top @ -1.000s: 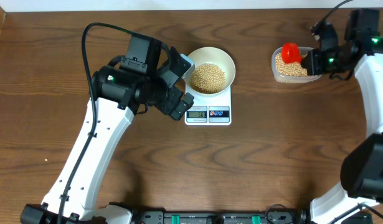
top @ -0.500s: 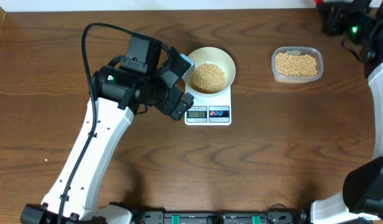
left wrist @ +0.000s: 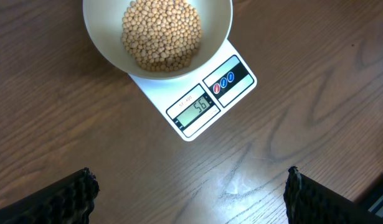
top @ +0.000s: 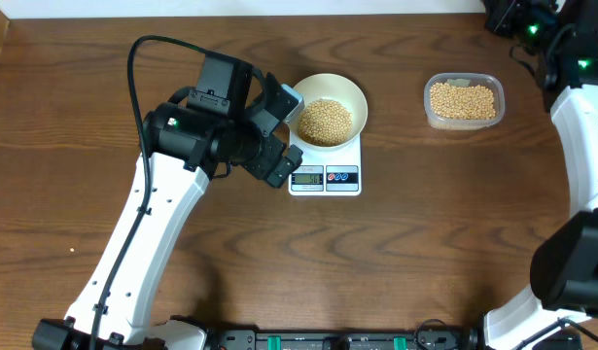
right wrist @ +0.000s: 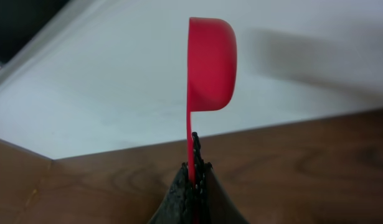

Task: Scoop item into bowl and weigh 50g on scale
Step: 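Lift the filled scoop and carry it left over the bowl, then tip the red scoop into the bowl to pour soybeans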

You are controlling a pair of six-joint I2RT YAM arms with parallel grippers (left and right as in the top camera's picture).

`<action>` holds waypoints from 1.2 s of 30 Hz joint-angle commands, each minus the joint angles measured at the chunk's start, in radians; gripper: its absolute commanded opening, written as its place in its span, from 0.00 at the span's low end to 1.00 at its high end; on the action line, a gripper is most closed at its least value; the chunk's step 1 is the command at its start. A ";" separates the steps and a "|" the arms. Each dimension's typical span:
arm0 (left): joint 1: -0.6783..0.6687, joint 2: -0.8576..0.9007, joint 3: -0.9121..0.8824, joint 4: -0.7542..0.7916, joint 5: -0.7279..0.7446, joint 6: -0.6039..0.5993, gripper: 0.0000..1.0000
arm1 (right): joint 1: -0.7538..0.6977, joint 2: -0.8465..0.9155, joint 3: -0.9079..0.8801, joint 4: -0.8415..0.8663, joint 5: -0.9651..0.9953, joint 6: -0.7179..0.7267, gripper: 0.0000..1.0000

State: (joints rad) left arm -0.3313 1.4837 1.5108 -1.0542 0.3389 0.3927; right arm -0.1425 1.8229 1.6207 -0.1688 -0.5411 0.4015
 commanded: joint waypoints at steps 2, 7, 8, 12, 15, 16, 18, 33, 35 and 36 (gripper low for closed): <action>-0.001 0.007 0.017 -0.003 0.009 -0.002 0.98 | 0.006 0.010 0.015 -0.070 0.025 -0.063 0.01; -0.001 0.007 0.017 -0.003 0.009 -0.002 0.98 | 0.008 0.010 0.049 -0.268 0.026 -0.256 0.01; -0.001 0.007 0.017 -0.003 0.009 -0.002 0.98 | 0.010 0.010 0.066 -0.315 0.027 -0.306 0.01; -0.001 0.007 0.017 -0.003 0.009 -0.002 0.98 | 0.031 0.010 0.142 -0.468 0.035 -0.483 0.01; -0.001 0.007 0.017 -0.003 0.009 -0.002 0.98 | 0.072 0.010 0.187 -0.571 0.074 -0.611 0.01; -0.001 0.007 0.017 -0.003 0.009 -0.002 0.98 | 0.097 0.010 0.198 -0.607 0.085 -0.668 0.01; -0.001 0.007 0.017 -0.003 0.009 -0.002 0.98 | 0.145 0.010 0.200 -0.650 0.087 -0.749 0.01; -0.001 0.007 0.017 -0.003 0.009 -0.002 0.98 | 0.430 0.010 0.198 -0.770 0.056 -0.882 0.01; -0.001 0.007 0.017 -0.003 0.009 -0.002 0.98 | 0.449 0.010 0.196 -0.764 0.073 -0.882 0.01; -0.001 0.007 0.017 -0.003 0.008 -0.002 0.98 | 0.455 0.011 0.193 -0.761 0.088 -0.882 0.01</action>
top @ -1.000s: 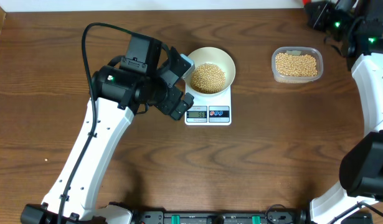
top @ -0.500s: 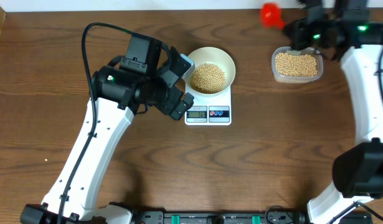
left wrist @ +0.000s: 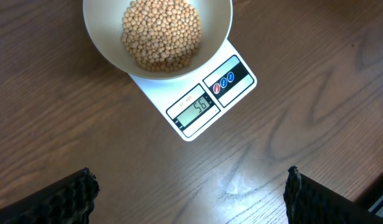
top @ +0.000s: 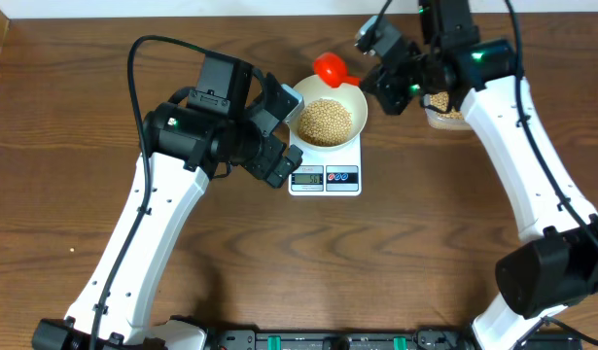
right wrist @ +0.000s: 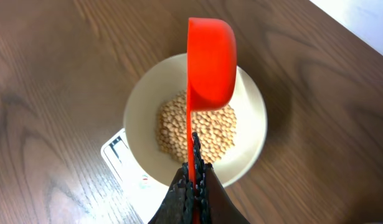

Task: Scoop item into bowl and weigh 50g on scale
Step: 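Tip the red scoop into the bowl to pour soybeans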

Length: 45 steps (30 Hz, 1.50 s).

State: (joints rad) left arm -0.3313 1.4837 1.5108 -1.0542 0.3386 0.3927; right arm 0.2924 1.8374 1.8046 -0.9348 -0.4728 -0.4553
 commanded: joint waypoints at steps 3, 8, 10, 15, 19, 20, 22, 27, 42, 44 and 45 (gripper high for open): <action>-0.001 0.007 0.017 -0.003 0.009 -0.002 0.98 | 0.037 0.000 -0.017 0.023 0.073 -0.025 0.01; -0.001 0.007 0.017 -0.003 0.009 -0.002 0.98 | 0.040 0.007 -0.064 0.048 0.093 -0.024 0.01; -0.001 0.007 0.017 -0.003 0.009 -0.002 0.98 | 0.040 0.010 -0.080 0.059 0.107 -0.023 0.01; -0.001 0.007 0.017 -0.003 0.009 -0.002 0.98 | 0.040 0.016 -0.116 0.080 0.131 -0.022 0.01; -0.001 0.007 0.017 -0.003 0.009 -0.002 0.98 | 0.043 0.025 -0.122 0.090 0.132 -0.026 0.01; -0.001 0.007 0.017 -0.003 0.009 -0.002 0.98 | 0.043 0.031 -0.123 0.090 0.136 -0.026 0.01; -0.001 0.007 0.017 -0.003 0.009 -0.002 0.98 | 0.043 0.045 -0.126 0.085 0.157 -0.038 0.01; -0.001 0.007 0.017 -0.003 0.009 -0.002 0.98 | 0.045 0.068 -0.129 0.084 0.157 -0.048 0.01; -0.001 0.007 0.017 -0.003 0.009 -0.002 0.98 | 0.108 0.140 -0.132 0.090 0.291 -0.058 0.01; -0.001 0.007 0.017 -0.003 0.009 -0.002 0.98 | 0.114 0.146 -0.132 0.090 0.307 -0.057 0.01; -0.001 0.007 0.017 -0.003 0.009 -0.002 0.98 | 0.116 0.148 -0.132 0.093 0.310 -0.054 0.01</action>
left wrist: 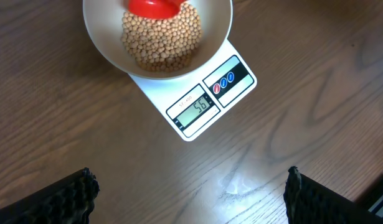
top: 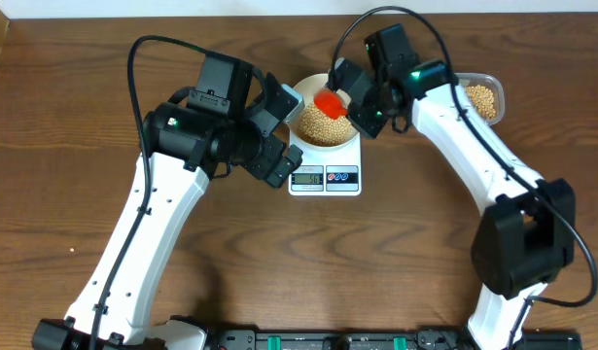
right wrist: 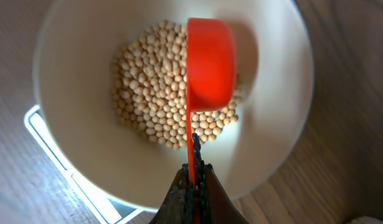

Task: Scoop item into bowl and weigh 50g on scale
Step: 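Tip the red scoop into the bowl to pour soybeans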

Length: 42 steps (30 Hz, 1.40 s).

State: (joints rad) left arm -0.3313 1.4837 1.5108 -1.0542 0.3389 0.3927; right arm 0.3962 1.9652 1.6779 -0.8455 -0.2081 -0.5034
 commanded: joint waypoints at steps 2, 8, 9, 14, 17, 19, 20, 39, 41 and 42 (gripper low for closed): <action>-0.001 0.007 0.017 -0.003 0.009 -0.002 0.98 | 0.016 0.020 -0.006 0.006 0.045 -0.006 0.01; -0.001 0.007 0.017 -0.003 0.009 -0.002 0.98 | 0.029 0.021 -0.006 -0.002 0.040 0.017 0.01; -0.001 0.007 0.017 -0.003 0.009 -0.002 0.98 | 0.031 0.021 -0.006 -0.004 0.040 0.017 0.01; -0.001 0.007 0.017 -0.003 0.009 -0.002 0.98 | 0.040 0.021 -0.006 -0.021 -0.009 0.020 0.01; -0.001 0.007 0.017 -0.003 0.009 -0.002 0.98 | 0.043 0.021 -0.006 -0.035 -0.024 0.043 0.01; -0.001 0.007 0.017 -0.003 0.009 -0.002 0.98 | 0.044 0.021 -0.006 -0.043 -0.047 0.043 0.01; -0.001 0.007 0.017 -0.003 0.009 -0.002 0.98 | 0.044 0.021 -0.006 -0.047 -0.060 0.043 0.01; -0.001 0.007 0.017 -0.003 0.009 -0.002 0.98 | 0.042 0.021 -0.005 -0.075 -0.227 0.154 0.01; -0.001 0.007 0.017 -0.003 0.009 -0.002 0.98 | 0.039 0.021 -0.005 -0.079 -0.252 0.156 0.01; -0.001 0.007 0.017 -0.003 0.008 -0.002 0.98 | 0.037 0.021 -0.005 -0.079 -0.261 0.160 0.01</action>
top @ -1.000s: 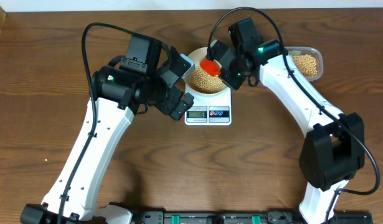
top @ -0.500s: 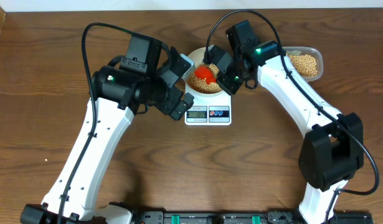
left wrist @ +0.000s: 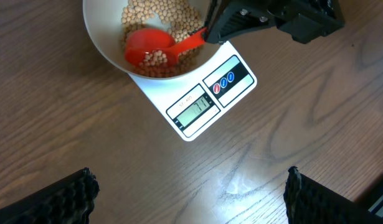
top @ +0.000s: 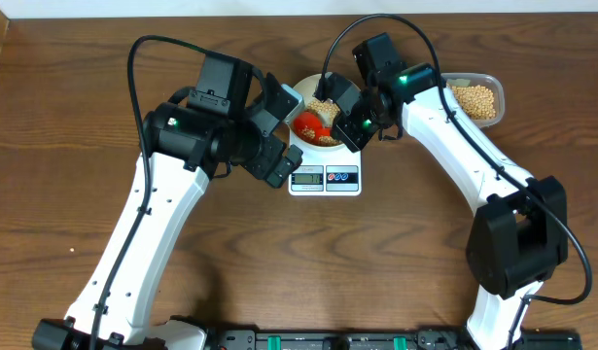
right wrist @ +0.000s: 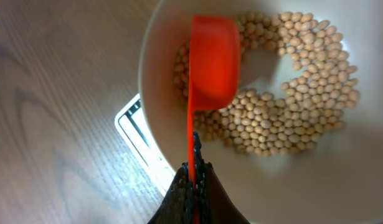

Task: Scoop item into bowl and weigh 50g on scale
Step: 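Tip the red scoop into the bowl to pour soybeans, then move the red scoop back right into the soybean tub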

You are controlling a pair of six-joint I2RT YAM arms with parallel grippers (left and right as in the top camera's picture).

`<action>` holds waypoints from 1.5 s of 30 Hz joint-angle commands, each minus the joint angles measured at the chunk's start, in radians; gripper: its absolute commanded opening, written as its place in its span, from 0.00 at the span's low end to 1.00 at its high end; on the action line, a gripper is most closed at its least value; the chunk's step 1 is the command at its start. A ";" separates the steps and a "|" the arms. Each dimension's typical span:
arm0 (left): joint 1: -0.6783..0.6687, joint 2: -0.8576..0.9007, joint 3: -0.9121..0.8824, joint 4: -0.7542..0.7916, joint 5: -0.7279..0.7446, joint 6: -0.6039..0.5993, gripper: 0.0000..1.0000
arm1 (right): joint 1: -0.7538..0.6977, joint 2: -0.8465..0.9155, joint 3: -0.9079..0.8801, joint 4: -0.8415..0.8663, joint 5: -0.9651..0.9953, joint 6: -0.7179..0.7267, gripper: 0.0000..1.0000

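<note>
A white bowl (left wrist: 94, 37) of soybeans (right wrist: 303, 81) stands on the white scale (top: 325, 178). My right gripper (right wrist: 192, 168) is shut on the handle of the red scoop (left wrist: 149, 48). The scoop's cup lies low in the bowl's left side, open side up, with a few beans in it. The scale's display (left wrist: 194, 111) is lit, but its digits are too blurred to read surely. My left gripper (left wrist: 191, 186) hangs open above the bare table just in front of the scale, holding nothing.
A clear plastic tub (top: 474, 97) of more soybeans sits at the back right, behind my right arm. My left arm's wrist (top: 269, 136) hangs close to the left of the scale and bowl.
The scoop was over the beans at the bowl's back, and now sits in the left side of the heap with beans in its cup. The display no longer reads 56. The left arm is unmoved.
My right gripper first held the empty scoop off at the back right corner, with the scale reading 56. Then the scoop was above the bowl, then low over the beans. Now it lies in the beans with some in its cup.
</note>
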State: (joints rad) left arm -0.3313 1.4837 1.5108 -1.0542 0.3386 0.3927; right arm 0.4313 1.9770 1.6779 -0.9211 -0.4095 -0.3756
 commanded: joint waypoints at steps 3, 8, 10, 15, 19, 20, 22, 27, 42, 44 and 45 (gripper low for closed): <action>-0.001 0.007 0.017 -0.003 0.009 -0.002 0.98 | -0.010 0.009 -0.005 -0.005 -0.082 0.055 0.01; -0.001 0.007 0.017 -0.003 0.009 -0.002 0.98 | -0.041 0.009 -0.005 -0.008 -0.154 0.077 0.01; -0.001 0.007 0.017 -0.003 0.009 -0.002 0.98 | -0.055 0.009 -0.005 -0.009 -0.175 0.091 0.01; -0.001 0.007 0.017 -0.003 0.009 -0.002 0.98 | -0.094 0.009 -0.005 -0.014 -0.243 0.111 0.01; -0.001 0.007 0.017 -0.003 0.009 -0.002 0.98 | -0.126 0.009 -0.005 -0.014 -0.311 0.118 0.01; -0.001 0.007 0.017 -0.003 0.009 -0.002 0.98 | -0.133 0.009 -0.005 -0.014 -0.333 0.118 0.01; -0.001 0.007 0.017 -0.003 0.009 -0.002 0.98 | -0.150 0.009 -0.005 -0.014 -0.367 0.128 0.01; -0.001 0.007 0.017 -0.003 0.009 -0.002 0.98 | -0.194 0.009 -0.005 -0.014 -0.436 0.144 0.01; -0.001 0.007 0.017 -0.003 0.009 -0.002 0.98 | -0.330 0.003 -0.003 -0.015 -0.618 0.159 0.01; -0.001 0.007 0.017 -0.003 0.009 -0.002 0.98 | -0.345 -0.008 -0.002 -0.015 -0.622 0.159 0.01; -0.001 0.007 0.017 -0.003 0.009 -0.002 0.98 | -0.349 -0.016 -0.002 -0.014 -0.622 0.159 0.01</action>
State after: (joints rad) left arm -0.3313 1.4837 1.5108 -1.0542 0.3386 0.3927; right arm 0.1001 1.9770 1.6779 -0.9321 -0.9703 -0.2256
